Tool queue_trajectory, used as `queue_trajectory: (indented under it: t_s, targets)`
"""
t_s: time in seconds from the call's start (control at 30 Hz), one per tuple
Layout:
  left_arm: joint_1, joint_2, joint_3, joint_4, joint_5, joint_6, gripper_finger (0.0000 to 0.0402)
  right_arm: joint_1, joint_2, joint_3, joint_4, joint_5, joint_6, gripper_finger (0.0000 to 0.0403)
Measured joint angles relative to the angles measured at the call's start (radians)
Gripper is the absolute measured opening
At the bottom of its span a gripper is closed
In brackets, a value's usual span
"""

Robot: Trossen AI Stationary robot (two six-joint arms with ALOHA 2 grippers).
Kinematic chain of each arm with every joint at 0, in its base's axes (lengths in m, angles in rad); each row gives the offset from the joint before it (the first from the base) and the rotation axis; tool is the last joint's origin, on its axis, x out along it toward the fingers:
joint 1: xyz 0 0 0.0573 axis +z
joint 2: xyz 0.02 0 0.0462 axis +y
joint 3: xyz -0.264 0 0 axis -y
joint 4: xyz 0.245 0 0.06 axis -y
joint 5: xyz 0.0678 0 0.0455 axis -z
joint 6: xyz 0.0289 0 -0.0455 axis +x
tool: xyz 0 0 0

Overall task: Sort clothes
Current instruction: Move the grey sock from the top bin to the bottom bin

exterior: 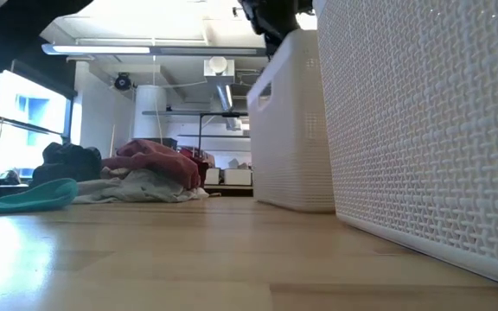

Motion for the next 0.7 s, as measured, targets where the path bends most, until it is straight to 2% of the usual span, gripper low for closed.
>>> queue_trajectory:
  t_s: [0.17,0.3,0.37,0.47,0.53,0.7]
  targets:
    - [0.008,-0.022,0.004,-0.040,-0.011,0.022,0.0067,0.004,-0.008,0.000,0.000,0.009,0.007,0.0165]
    - [0.032,-0.042,0.058,-0.028,-0.015,0.004,0.0067,0.004,-0.014,0.000,0.000,0.034,0.026,0.0165]
    - [0.043,-0.052,0.072,0.035,-0.058,0.004,0.0067,0.004,-0.016,0.000,0.001,0.048,0.026,0.0165]
    - [0.055,-0.064,0.060,0.238,-0.195,0.025,0.0066,0.004,-0.022,0.000,0.000,0.095,0.010,0.0165]
    - [0.064,-0.047,0.056,0.339,-0.228,0.059,0.0066,0.004,-0.036,0.000,0.001,0.133,-0.004,0.0165]
    - [0.090,0.042,0.054,0.353,-0.288,0.059,0.0074,0.004,-0.081,0.029,-0.001,0.184,-0.008,0.0165]
